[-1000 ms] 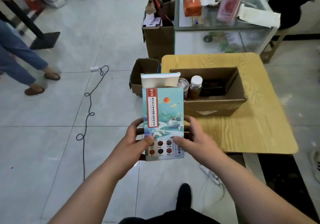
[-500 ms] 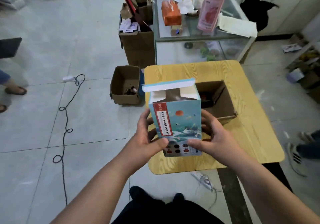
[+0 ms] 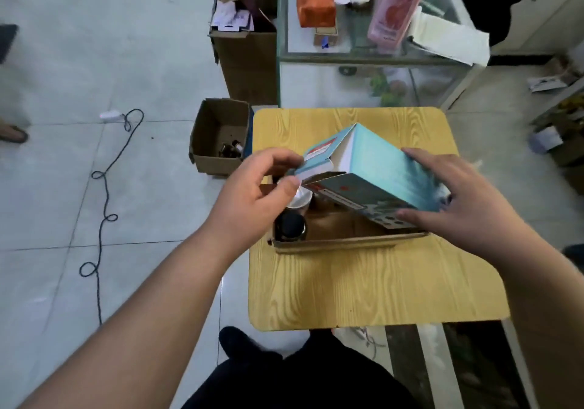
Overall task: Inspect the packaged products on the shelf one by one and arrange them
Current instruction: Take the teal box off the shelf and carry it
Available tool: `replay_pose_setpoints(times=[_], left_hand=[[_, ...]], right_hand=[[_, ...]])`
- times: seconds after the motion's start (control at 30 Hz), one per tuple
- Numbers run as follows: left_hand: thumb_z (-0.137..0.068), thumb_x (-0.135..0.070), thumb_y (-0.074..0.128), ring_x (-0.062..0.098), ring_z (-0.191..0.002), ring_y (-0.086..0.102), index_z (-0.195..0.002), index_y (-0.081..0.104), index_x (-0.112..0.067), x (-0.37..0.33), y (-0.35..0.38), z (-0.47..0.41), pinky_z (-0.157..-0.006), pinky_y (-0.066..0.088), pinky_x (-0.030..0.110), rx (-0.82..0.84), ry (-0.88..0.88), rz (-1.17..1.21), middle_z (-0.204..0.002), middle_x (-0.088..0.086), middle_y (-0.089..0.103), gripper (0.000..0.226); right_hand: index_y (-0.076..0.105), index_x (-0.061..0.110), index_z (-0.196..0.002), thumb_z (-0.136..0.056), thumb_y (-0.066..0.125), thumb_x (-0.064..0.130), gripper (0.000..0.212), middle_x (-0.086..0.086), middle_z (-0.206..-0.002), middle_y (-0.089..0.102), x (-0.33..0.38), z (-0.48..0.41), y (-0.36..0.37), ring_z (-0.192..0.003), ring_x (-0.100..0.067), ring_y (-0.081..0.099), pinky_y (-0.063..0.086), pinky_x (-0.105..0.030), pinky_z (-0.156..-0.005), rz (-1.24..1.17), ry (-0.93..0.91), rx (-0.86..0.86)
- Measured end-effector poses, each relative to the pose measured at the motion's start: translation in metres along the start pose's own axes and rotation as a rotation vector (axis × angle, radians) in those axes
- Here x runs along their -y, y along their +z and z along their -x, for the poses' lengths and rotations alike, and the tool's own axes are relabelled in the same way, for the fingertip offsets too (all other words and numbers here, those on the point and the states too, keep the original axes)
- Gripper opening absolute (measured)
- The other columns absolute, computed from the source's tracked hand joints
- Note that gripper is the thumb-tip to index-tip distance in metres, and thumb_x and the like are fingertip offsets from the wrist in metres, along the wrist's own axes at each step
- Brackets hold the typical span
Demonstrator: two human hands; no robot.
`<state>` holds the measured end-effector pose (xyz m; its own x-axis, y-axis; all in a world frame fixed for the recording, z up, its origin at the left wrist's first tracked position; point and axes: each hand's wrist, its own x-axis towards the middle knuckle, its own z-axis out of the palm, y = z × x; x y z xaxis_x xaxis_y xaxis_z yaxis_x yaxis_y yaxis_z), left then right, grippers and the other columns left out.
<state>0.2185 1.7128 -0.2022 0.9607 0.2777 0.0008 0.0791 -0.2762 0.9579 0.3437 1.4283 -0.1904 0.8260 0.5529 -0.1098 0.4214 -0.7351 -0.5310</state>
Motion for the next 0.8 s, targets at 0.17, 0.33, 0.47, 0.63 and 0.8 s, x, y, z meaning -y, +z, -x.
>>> replay_pose_setpoints(times=[0.17,0.33,0.47,0.63,0.8], left_hand=[[-0.095,-0.016,0.068,-0.001,-0.103,0.066,-0.102,0.061,-0.037,0.027,0.036,-0.005,-0.086,0.060,0.032,0.081,-0.166,-0.222,-0.116,-0.011,0.067,0.023],[-0.094,-0.019,0.065,0.005,-0.100,0.068,-0.108,0.059,-0.033,0.050,0.064,-0.002,-0.086,0.059,0.043,0.142,-0.334,-0.328,-0.110,-0.013,0.070,0.021],[-0.098,-0.019,0.052,0.007,-0.104,0.064,-0.124,0.056,-0.033,0.056,0.076,-0.002,-0.090,0.056,0.043,0.185,-0.383,-0.386,-0.118,-0.013,0.067,0.029],[-0.103,-0.028,0.049,0.010,-0.112,0.062,-0.138,0.049,-0.029,0.065,0.089,-0.005,-0.097,0.052,0.042,0.175,-0.433,-0.418,-0.131,-0.011,0.063,0.036],[-0.103,-0.038,0.049,0.017,-0.121,0.058,-0.153,0.034,-0.030,0.071,0.109,-0.001,-0.094,0.053,0.040,0.263,-0.370,-0.662,-0.156,-0.006,0.034,0.053]], right_hand=[[0.030,0.057,-0.152,-0.071,0.073,0.060,0.092,0.016,-0.137,0.045,-0.025,-0.034,-0.007,-0.128,-0.011,0.046,0.039,-0.034,-0.106,0.137,-0.081,0.191],[0.024,0.058,-0.153,-0.070,0.067,0.063,0.093,0.017,-0.136,0.043,-0.039,-0.052,0.004,-0.126,-0.015,0.047,0.048,-0.046,-0.103,0.286,-0.135,0.325],[0.021,0.057,-0.154,-0.078,0.075,0.055,0.093,0.018,-0.137,0.042,-0.051,-0.060,0.018,-0.126,-0.012,0.045,0.048,-0.038,-0.097,0.379,-0.173,0.405],[0.019,0.051,-0.158,-0.085,0.073,0.055,0.091,0.014,-0.144,0.040,-0.065,-0.059,0.041,-0.132,-0.015,0.043,0.049,-0.041,-0.100,0.411,-0.179,0.460],[0.044,0.043,-0.151,-0.104,0.052,0.047,0.049,0.007,-0.164,0.033,-0.084,-0.059,0.068,-0.148,-0.018,0.031,0.031,-0.035,-0.118,0.353,-0.147,0.598]])
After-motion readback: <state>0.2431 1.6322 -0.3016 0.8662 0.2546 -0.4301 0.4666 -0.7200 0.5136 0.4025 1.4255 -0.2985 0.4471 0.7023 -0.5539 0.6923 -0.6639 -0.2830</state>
